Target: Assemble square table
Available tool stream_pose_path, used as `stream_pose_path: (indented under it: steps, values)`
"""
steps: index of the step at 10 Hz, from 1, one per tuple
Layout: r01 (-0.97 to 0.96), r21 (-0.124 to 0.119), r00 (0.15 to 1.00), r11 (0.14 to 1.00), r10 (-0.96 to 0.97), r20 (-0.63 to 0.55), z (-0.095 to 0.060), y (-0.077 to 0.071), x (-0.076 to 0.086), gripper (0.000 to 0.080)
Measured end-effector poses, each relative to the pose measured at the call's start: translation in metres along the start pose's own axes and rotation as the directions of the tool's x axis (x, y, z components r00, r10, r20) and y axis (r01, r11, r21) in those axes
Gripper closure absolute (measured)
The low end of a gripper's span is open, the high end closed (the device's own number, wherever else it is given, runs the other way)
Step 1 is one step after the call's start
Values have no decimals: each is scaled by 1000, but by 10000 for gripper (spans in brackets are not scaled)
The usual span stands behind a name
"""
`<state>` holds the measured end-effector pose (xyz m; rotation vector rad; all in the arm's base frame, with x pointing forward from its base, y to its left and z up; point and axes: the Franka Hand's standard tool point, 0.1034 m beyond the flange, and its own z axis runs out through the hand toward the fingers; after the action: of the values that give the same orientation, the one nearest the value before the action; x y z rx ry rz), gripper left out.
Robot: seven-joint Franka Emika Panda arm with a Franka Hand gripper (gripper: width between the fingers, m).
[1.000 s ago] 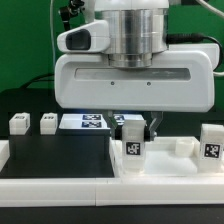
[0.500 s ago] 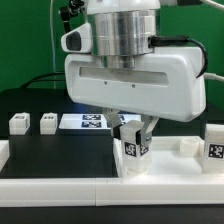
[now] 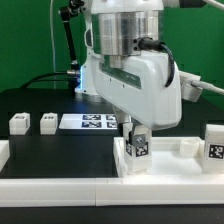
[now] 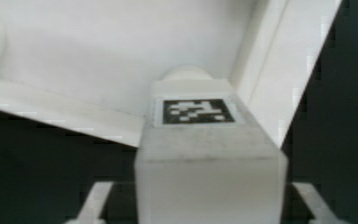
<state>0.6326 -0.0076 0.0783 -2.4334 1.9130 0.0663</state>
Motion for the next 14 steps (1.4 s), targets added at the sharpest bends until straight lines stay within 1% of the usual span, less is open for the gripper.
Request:
stream_pose_path:
  steps: [1,2,3,4,5,6,8,9,10,11,12,14]
  values:
    - [-28,-1,1000,1000,28,2,0,0,1,509]
    - [43,-2,999,999,-43,1,0,1,0,509]
    - [180,-31,984,983,-180,0,-1,3,-1,299]
    - [348,-56,937,936,-349,-15,-2,2,-4,299]
    - [431,-64,902,900,-432,-16,-1,2,-9,193]
    - [455,-63,890,888,-456,-12,0,2,-6,159]
    - [601,-66,798,796,-602,-2,0,3,-5,159]
    - [683,-77,729,727,-685,-5,0,2,-7,151]
    - [777,-93,624,623,-781,-20,-1,-3,-14,150]
    - [855,-91,510,510,-860,-25,-3,-6,-18,150]
    - [907,-89,411,412,-911,-27,-7,-5,-17,150]
    - [963,-91,255,255,-967,-14,-12,0,-8,150]
